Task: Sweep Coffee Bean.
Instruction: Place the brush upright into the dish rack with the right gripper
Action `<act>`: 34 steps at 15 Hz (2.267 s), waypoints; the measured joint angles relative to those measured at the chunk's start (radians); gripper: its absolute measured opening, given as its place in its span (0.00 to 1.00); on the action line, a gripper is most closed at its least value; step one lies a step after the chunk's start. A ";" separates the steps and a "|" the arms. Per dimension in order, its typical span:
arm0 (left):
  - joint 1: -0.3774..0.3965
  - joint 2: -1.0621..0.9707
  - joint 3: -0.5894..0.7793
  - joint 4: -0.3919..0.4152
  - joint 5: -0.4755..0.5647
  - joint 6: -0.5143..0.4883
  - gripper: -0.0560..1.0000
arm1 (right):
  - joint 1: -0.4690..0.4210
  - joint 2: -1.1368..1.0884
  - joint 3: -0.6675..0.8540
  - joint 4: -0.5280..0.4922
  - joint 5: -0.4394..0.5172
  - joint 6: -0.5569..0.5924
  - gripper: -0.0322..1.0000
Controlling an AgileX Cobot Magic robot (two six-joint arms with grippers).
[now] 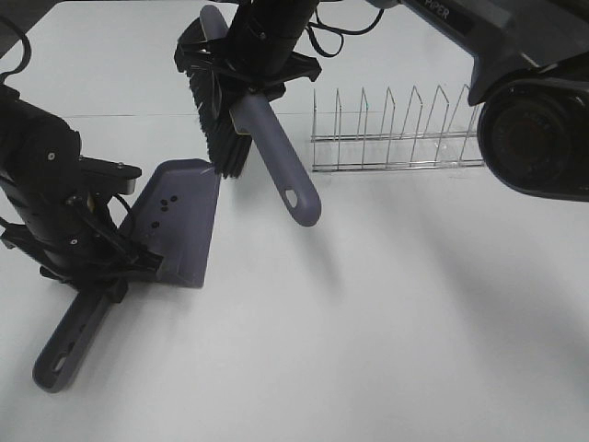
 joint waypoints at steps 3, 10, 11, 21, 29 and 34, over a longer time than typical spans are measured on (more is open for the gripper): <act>0.000 0.000 0.000 0.000 0.002 0.004 0.38 | 0.000 -0.121 0.164 -0.028 -0.003 -0.013 0.31; 0.000 0.000 0.000 0.000 0.003 0.014 0.38 | -0.148 -0.389 0.732 -0.206 0.005 -0.018 0.31; 0.000 0.000 0.000 0.000 0.004 0.015 0.38 | -0.173 -0.396 0.758 -0.217 0.004 -0.018 0.31; 0.000 0.002 -0.006 -0.037 0.019 0.018 0.38 | -0.196 -0.344 0.796 -0.375 0.003 0.016 0.31; 0.000 0.002 -0.006 -0.065 0.025 0.018 0.38 | -0.196 -0.260 0.787 -0.375 0.002 0.034 0.31; 0.000 0.002 -0.006 -0.071 0.026 0.019 0.38 | -0.204 -0.164 0.622 -0.345 0.024 0.063 0.30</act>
